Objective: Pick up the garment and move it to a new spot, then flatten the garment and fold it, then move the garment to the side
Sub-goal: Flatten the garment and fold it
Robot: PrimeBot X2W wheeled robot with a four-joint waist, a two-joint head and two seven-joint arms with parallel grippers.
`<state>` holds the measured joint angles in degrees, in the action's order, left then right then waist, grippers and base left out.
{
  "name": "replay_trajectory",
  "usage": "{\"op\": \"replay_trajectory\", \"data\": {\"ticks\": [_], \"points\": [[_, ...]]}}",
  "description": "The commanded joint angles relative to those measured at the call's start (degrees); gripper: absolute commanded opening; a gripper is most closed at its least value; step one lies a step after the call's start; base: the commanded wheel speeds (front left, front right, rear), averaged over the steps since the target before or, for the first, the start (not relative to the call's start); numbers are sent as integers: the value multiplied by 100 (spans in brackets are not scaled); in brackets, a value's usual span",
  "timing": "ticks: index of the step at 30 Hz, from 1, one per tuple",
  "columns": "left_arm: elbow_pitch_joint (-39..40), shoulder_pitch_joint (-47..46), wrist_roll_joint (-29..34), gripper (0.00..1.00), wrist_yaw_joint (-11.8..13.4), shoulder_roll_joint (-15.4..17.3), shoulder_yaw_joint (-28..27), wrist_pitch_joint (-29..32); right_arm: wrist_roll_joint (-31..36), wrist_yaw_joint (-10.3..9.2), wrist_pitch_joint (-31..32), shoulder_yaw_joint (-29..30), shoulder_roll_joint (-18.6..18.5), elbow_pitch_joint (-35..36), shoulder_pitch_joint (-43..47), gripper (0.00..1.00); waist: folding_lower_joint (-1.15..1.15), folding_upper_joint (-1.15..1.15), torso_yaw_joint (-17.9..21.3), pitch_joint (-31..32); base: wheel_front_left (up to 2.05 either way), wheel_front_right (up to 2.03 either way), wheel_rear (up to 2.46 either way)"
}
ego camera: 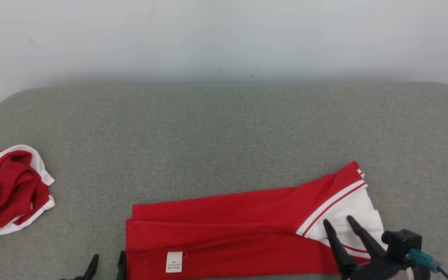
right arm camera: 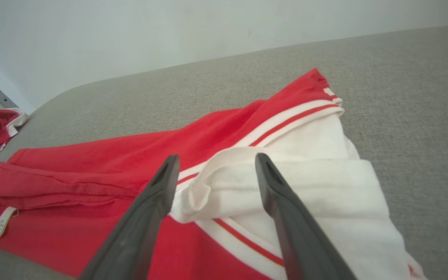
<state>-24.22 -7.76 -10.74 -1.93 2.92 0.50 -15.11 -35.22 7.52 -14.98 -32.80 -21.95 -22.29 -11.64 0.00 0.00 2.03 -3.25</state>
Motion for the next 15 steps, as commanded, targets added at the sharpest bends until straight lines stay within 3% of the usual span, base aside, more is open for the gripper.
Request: {"op": "replay_trajectory", "data": {"ticks": [1,9,10,11,13,15], "points": [[15,107,-14,100,11,1,5,-5,-9,-7,-22,-61,22,6,90,100,0,0,3,-5,0,0,0],[79,82,-73,100,-17,2,133,-5,111,-7,-23,-199,152,-189,-3,100,0,0,-9,-47,0,0,0],[85,81,-82,100,-15,3,145,-5,127,-7,-23,-189,165,-211,-12,95,0,0,-14,-47,0,0,0],[97,80,-84,100,-13,2,160,-5,158,-7,-23,-181,188,-225,-19,85,0,0,-19,-50,0,0,0],[131,83,-64,100,-19,2,181,-5,216,-7,-23,-167,233,-214,-11,38,0,0,-24,-54,0,0,0],[159,96,-65,100,-28,2,193,-5,242,-7,-24,-149,249,-173,58,0,0,0,-22,-57,0,0,0]]}}
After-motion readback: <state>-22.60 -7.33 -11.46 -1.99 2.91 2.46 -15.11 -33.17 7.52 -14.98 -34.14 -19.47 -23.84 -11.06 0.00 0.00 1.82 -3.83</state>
